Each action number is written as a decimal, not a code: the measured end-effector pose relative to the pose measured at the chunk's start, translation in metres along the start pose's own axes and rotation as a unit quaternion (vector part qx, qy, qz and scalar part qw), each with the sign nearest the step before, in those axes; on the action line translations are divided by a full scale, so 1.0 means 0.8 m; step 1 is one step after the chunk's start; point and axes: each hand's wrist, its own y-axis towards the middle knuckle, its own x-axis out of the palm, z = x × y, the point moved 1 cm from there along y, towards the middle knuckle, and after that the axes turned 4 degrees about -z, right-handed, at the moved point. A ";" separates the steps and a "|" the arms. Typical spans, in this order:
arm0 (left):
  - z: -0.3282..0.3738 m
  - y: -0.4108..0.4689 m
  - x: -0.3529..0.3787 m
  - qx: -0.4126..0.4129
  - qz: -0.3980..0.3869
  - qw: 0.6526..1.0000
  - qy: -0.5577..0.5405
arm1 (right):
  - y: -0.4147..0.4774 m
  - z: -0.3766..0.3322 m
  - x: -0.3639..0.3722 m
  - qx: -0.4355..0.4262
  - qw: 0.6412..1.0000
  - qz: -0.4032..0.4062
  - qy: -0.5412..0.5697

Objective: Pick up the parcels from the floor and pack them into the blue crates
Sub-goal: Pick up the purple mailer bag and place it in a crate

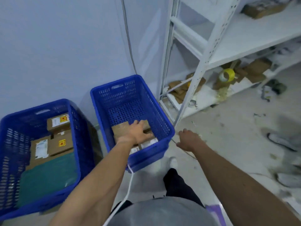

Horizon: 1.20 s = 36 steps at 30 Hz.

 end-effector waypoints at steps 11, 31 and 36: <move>0.055 -0.125 0.097 0.173 -0.058 0.982 0.048 | -0.223 0.002 0.136 0.164 0.983 -0.001 0.084; 0.223 -0.381 0.373 0.281 -0.222 0.919 0.166 | -0.568 0.064 0.432 0.306 0.924 0.045 0.226; 0.225 -0.458 0.448 0.257 -0.240 0.922 0.165 | -0.625 0.078 0.482 0.301 0.923 0.005 0.241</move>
